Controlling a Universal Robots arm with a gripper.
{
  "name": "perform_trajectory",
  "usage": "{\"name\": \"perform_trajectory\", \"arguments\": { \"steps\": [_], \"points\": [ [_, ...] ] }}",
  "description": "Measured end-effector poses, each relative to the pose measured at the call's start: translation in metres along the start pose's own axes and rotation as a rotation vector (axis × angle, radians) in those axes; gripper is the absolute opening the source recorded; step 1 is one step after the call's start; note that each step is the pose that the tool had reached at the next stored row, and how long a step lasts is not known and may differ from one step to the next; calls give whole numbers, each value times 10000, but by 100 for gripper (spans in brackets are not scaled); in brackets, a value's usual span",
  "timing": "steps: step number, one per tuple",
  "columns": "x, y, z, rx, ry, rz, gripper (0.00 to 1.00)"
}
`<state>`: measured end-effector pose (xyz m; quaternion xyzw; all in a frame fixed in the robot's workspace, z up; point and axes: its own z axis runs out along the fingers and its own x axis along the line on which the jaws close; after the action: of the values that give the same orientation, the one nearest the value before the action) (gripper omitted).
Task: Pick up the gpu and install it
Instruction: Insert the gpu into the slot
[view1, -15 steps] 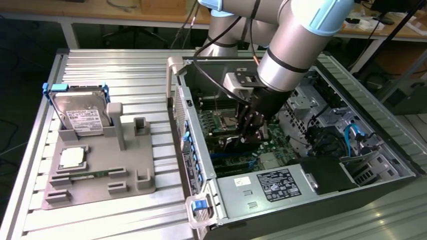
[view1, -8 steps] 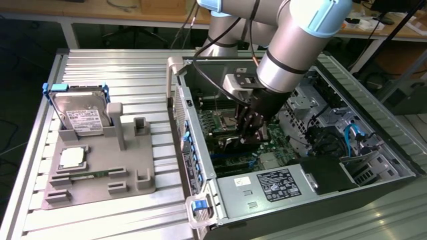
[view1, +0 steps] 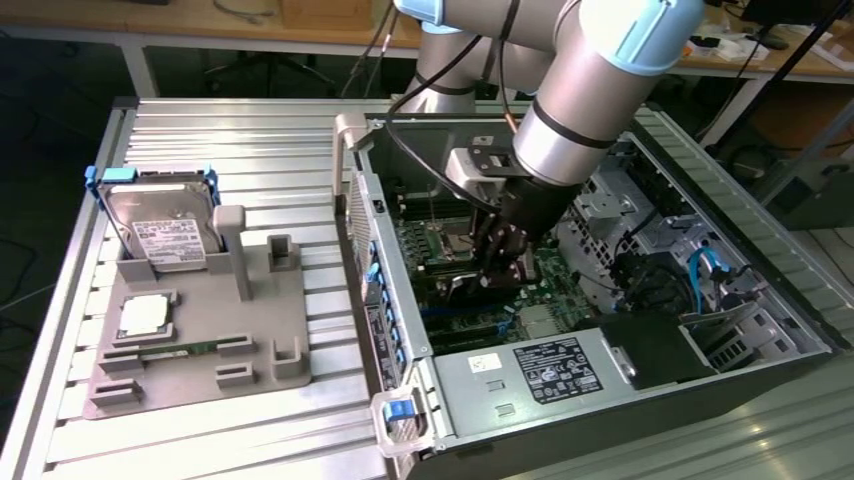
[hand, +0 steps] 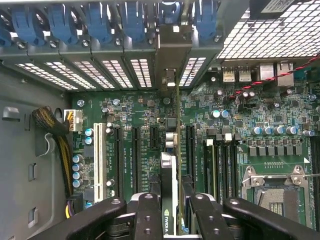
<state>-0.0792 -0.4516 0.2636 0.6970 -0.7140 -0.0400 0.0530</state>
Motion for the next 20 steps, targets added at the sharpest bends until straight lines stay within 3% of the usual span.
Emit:
{"name": "perform_trajectory", "arguments": {
  "steps": [11, 16, 20],
  "points": [
    [-76, -2, -2, -1, 9, -35, 27],
    [-77, 25, 72, 0, 8, -47, 27],
    [-77, 38, 67, 2, 6, -57, 27]
  ]
}}
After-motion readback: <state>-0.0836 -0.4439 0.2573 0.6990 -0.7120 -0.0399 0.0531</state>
